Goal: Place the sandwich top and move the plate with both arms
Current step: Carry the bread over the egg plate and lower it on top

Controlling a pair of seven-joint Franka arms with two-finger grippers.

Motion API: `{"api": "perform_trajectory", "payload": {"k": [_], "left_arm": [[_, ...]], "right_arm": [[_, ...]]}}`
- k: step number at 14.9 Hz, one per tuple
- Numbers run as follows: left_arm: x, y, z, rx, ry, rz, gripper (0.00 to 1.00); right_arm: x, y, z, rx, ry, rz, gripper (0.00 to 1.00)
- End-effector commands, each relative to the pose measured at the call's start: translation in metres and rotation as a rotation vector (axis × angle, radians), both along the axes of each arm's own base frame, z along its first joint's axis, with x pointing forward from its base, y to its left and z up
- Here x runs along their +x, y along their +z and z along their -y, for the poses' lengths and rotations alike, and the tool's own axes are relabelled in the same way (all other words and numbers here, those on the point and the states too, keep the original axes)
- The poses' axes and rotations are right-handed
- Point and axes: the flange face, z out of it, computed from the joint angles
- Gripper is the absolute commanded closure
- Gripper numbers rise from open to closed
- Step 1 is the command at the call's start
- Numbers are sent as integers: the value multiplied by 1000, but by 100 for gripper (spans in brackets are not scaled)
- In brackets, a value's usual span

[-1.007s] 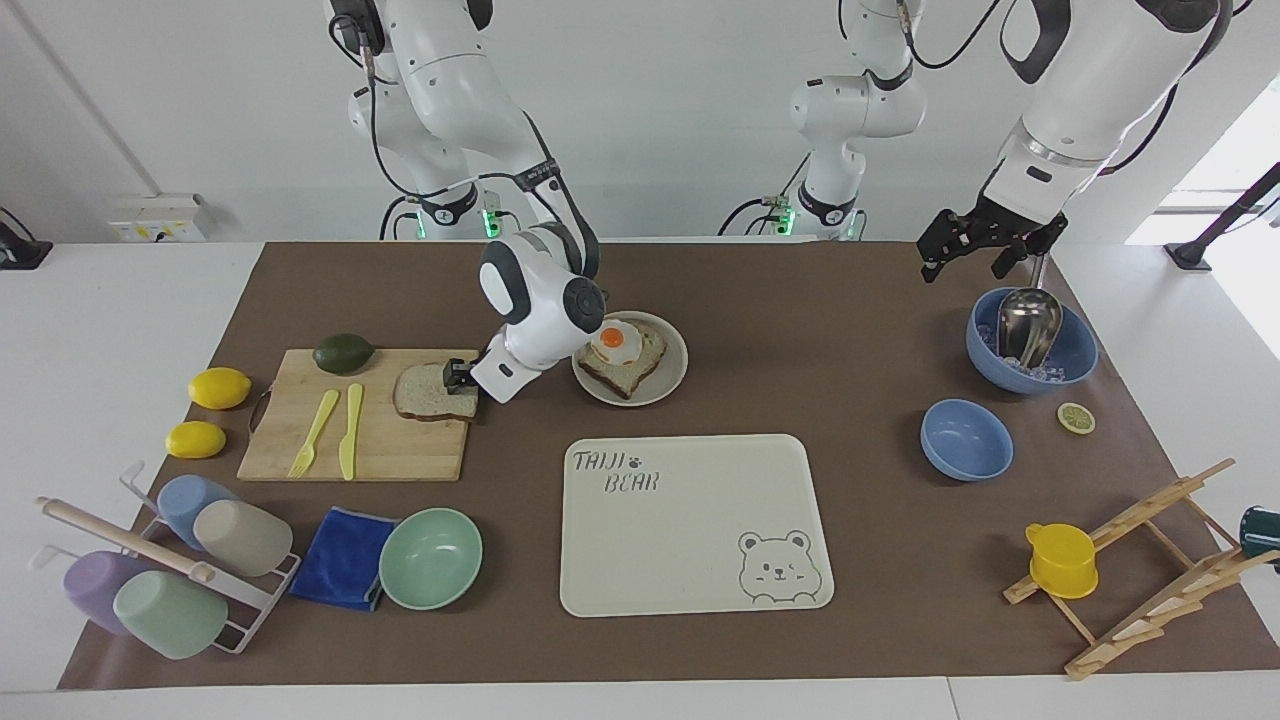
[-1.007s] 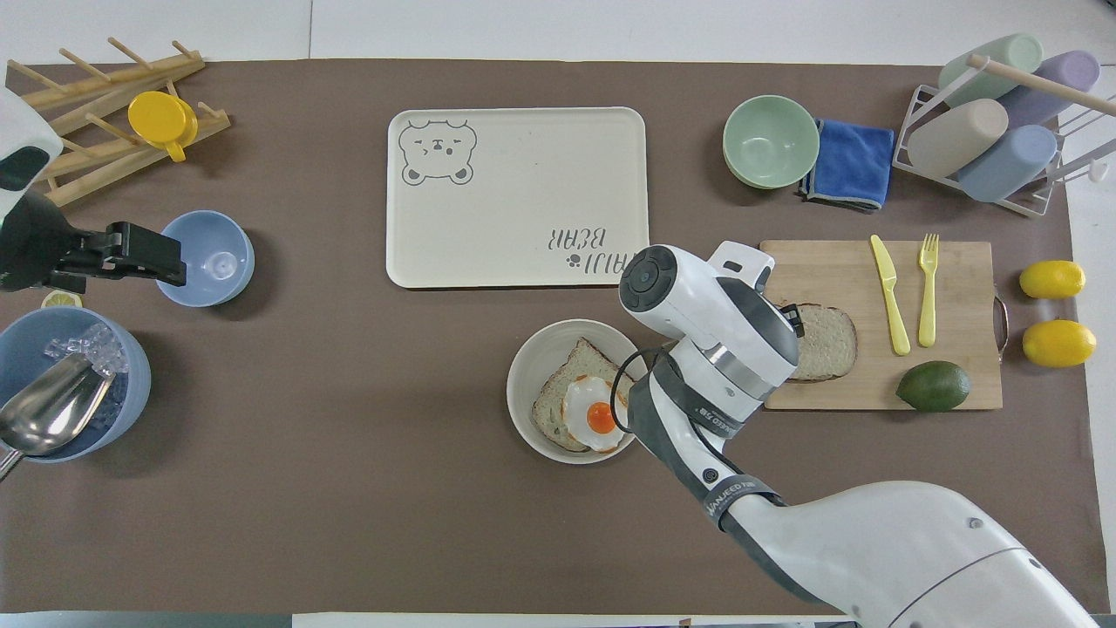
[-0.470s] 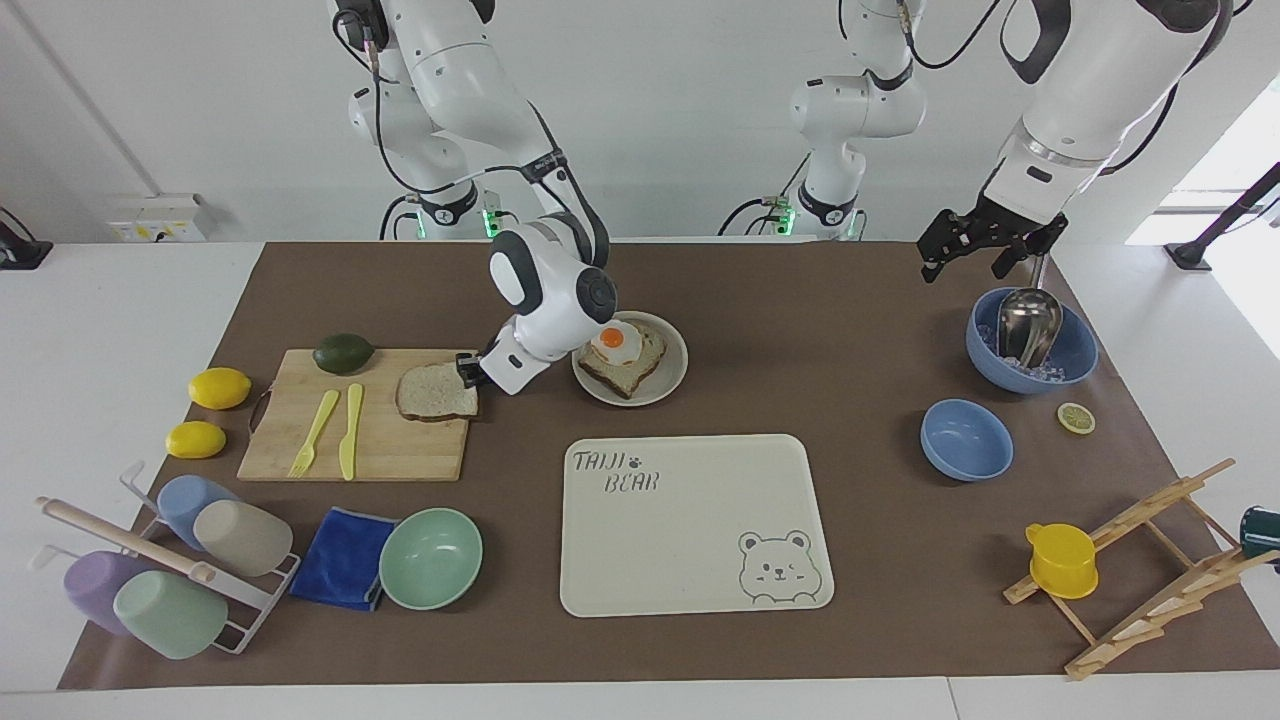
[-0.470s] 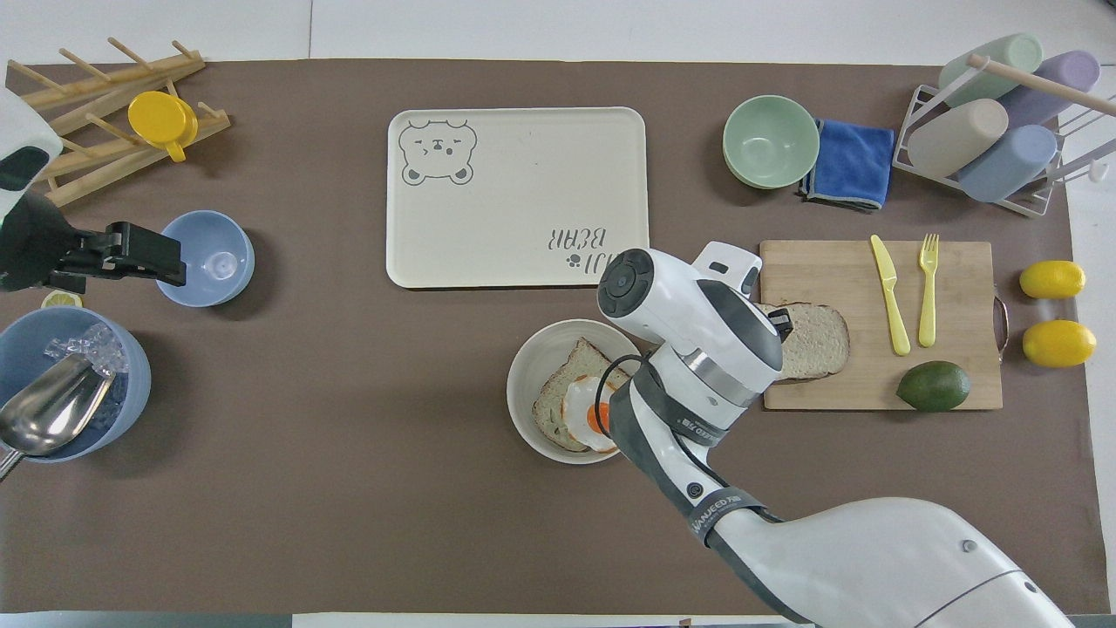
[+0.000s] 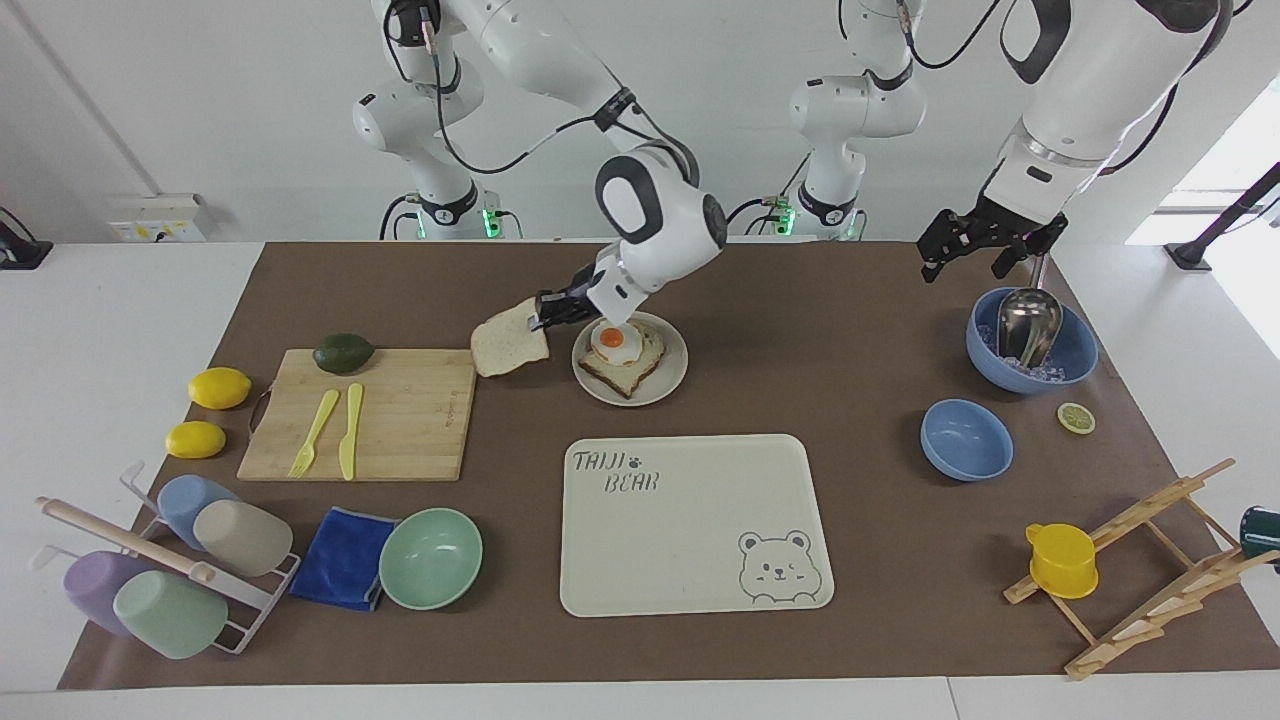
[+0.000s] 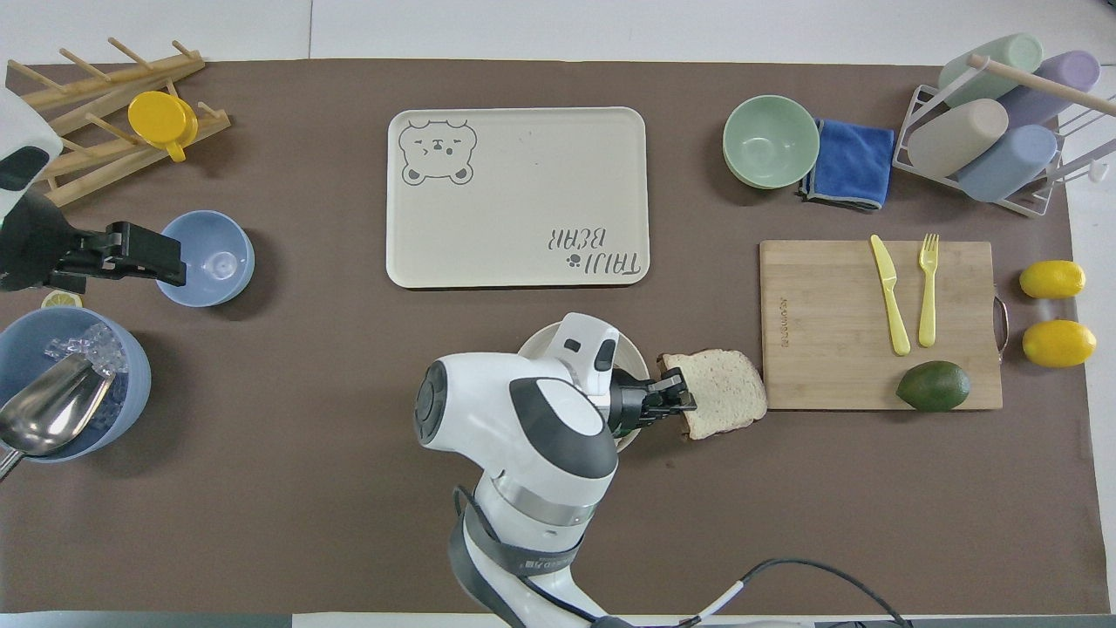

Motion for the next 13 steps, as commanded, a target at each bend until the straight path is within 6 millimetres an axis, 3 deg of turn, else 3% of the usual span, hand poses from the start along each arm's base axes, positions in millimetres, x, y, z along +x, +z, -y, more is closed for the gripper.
{"api": "perform_trajectory", "payload": {"k": [1, 3, 5, 9, 13], "left_arm": [[-4, 0, -3, 10, 1, 8, 0], [-4, 0, -3, 10, 2, 11, 0], [-4, -1, -3, 10, 1, 10, 0], [-3, -1, -7, 19, 5, 13, 0], [-2, -1, -18, 19, 24, 14, 0]], "right_arm": [[-12, 29, -38, 25, 38, 65, 100], [-8, 51, -49, 55, -9, 146, 100], [-5, 54, -51, 82, -45, 188, 100], [2, 44, -81, 341, -53, 195, 100], [6, 41, -85, 384, -65, 189, 100]]}}
